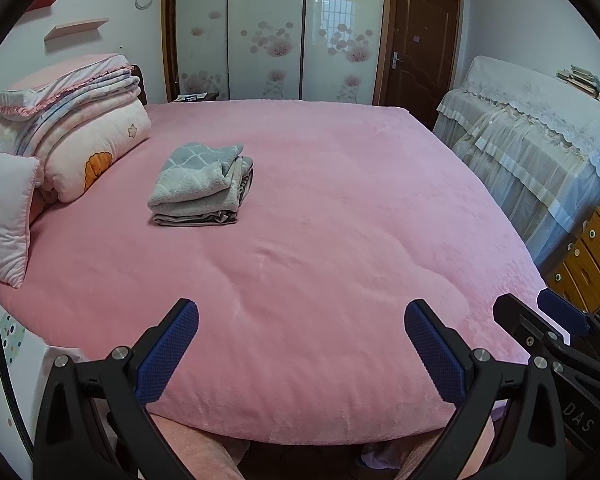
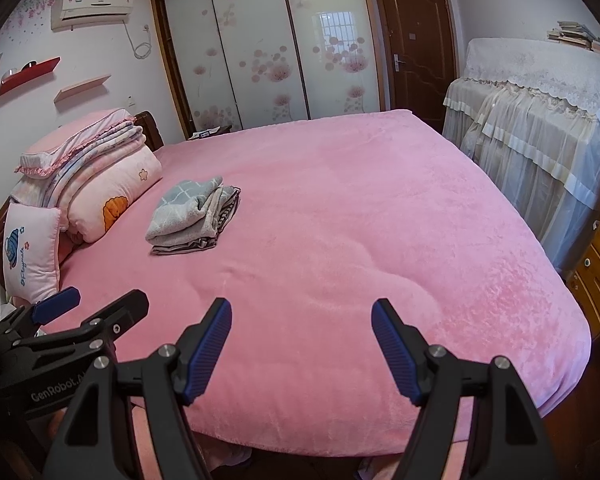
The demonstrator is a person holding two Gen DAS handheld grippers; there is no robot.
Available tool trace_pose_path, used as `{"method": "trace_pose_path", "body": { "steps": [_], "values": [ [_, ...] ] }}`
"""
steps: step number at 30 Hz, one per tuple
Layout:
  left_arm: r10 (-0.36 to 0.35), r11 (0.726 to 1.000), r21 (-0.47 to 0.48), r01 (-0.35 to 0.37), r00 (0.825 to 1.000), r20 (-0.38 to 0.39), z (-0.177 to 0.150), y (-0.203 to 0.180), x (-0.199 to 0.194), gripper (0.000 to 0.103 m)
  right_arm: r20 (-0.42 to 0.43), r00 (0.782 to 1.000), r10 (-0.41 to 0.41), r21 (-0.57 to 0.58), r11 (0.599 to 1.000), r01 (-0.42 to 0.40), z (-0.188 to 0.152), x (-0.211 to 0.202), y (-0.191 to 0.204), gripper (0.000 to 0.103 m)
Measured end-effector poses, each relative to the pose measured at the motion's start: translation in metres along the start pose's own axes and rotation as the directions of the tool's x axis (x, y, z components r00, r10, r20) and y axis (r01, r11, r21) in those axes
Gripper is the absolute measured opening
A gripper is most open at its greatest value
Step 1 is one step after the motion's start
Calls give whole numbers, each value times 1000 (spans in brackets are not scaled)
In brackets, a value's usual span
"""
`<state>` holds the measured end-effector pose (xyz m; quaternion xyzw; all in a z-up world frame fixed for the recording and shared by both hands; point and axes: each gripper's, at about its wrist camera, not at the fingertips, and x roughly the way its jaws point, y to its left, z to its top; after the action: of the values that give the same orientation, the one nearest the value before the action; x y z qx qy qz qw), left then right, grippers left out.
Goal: Fold small clothes
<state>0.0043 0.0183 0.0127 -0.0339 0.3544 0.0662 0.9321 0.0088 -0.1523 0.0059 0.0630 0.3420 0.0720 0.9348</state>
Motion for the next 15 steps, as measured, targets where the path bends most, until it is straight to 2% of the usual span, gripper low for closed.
{"method": "trace_pose_path", "body": {
  "steps": [15],
  "values": [
    [-10,1000,-3,10,1000,5,0,1,-1,102,5,1000,-4,-2,1000,4,2,-2,-1,73]
  ]
}}
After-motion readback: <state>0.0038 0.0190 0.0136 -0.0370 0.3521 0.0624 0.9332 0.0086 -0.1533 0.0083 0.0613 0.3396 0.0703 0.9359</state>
